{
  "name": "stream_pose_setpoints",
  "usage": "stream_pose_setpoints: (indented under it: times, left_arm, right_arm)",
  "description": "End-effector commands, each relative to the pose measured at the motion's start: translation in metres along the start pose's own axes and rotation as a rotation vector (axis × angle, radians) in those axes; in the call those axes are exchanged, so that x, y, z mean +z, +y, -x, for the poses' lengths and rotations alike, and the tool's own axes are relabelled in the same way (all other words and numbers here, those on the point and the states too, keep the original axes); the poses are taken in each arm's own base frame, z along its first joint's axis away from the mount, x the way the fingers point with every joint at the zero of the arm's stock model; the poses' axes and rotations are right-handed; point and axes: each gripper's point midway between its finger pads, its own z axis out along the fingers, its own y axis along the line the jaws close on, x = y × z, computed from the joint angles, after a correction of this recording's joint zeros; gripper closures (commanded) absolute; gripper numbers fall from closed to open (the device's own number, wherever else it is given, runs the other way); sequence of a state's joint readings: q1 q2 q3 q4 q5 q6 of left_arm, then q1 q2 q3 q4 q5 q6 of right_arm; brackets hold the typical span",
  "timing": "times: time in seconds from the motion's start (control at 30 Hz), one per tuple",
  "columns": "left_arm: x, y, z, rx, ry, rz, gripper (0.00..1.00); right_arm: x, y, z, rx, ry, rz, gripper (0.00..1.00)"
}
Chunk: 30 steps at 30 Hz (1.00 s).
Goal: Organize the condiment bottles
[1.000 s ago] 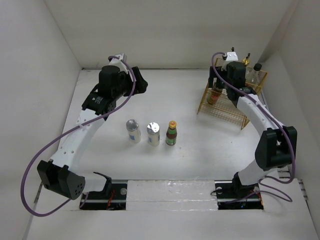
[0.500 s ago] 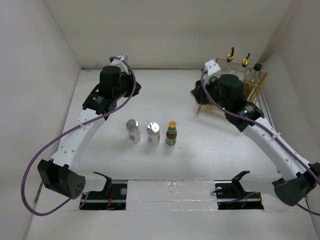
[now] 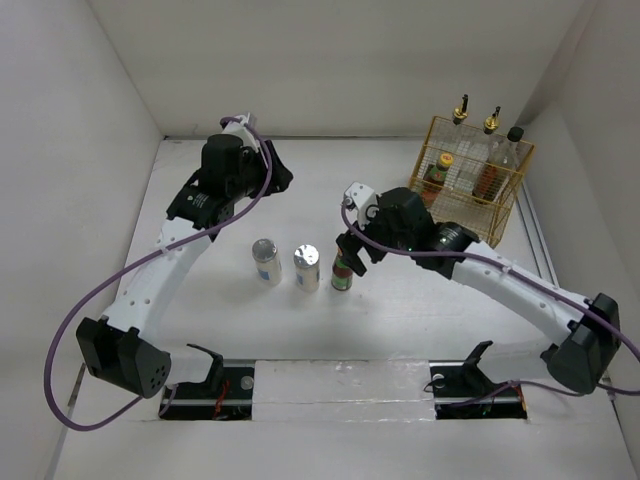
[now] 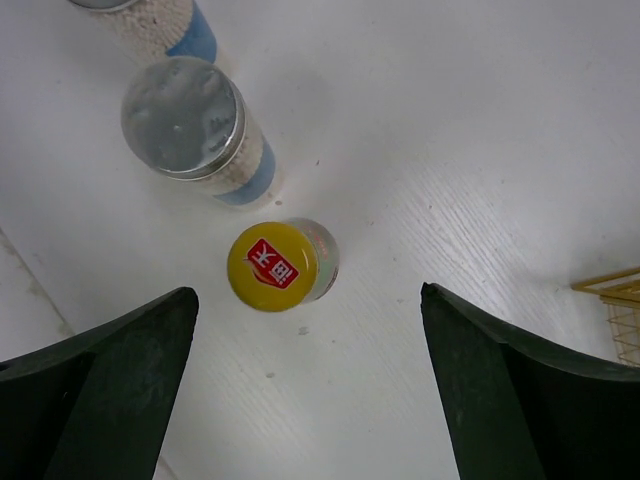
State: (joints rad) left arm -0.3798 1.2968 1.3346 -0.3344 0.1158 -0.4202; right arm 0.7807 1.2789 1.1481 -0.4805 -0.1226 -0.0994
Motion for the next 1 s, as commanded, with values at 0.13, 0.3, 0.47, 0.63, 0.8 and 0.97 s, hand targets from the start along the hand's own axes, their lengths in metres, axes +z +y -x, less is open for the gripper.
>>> stream_pose_setpoints:
  times: [0.13, 0.3, 0.47, 0.63, 0.8, 0.97]
  left_arm:
    - [-0.006, -0.001, -0.010, -0.022, 0.011, -0.018, 0.51]
    - [-0.008, -0.002, -0.005, -0.020, -0.009, -0.019, 0.51]
    - [-0.007, 0.001, -0.008, -0.012, -0.006, -0.006, 0.51]
    - [-0.004, 0.005, -0.009, -0.003, -0.002, 0.006, 0.51]
    - [-0.002, -0.003, 0.002, 0.008, -0.022, -0.015, 0.51]
    - [-0.001, -0.014, 0.018, 0.030, -0.036, -0.044, 0.45]
  right_arm:
    - [0.039, 0.002, 0.015, 0.029, -0.100, 0.002, 0.11]
    - [0.058, -0.003, 0.006, 0.043, -0.069, -0.020, 0.42]
    - [0.056, -0.001, 0.007, 0.039, -0.062, -0.024, 0.86]
    - [0.009, -0.033, 0.053, 0.040, -0.143, -0.150, 0.96]
    - [-0.088, -0.104, 0.134, 0.104, -0.361, -0.351, 0.96]
    - [-0.162, -0.176, 0.141, 0.199, -0.442, -0.534, 0.99]
